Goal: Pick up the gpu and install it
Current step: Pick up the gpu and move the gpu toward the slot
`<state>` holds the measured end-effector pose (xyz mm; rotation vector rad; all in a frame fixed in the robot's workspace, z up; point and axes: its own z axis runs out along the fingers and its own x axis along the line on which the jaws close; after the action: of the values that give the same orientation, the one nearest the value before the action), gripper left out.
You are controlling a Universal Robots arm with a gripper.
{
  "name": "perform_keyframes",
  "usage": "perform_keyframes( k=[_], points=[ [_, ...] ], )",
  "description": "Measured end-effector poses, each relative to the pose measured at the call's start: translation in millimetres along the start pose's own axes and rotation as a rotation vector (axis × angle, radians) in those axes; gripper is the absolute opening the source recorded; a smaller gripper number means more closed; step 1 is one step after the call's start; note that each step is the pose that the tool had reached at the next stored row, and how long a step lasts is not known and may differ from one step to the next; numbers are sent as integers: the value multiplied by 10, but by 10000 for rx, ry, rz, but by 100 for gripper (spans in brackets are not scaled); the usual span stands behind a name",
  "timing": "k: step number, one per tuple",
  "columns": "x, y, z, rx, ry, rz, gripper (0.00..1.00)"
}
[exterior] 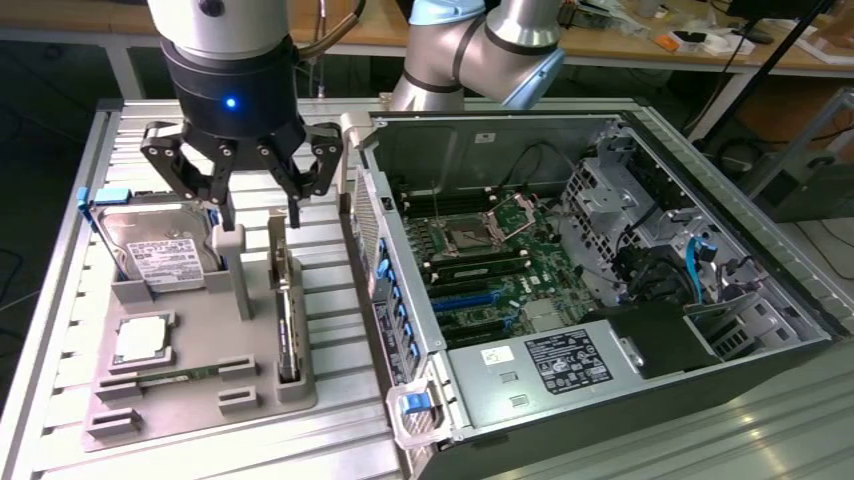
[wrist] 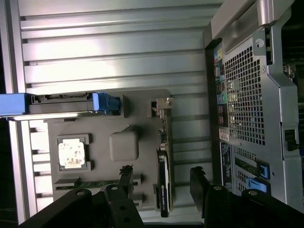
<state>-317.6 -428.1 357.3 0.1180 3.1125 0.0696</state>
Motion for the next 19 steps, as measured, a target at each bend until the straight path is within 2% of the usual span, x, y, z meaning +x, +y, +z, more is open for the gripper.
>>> perform_keyframes(
  k=[19],
  points=[
    [2,-3,68,0,0,0,60]
  ],
)
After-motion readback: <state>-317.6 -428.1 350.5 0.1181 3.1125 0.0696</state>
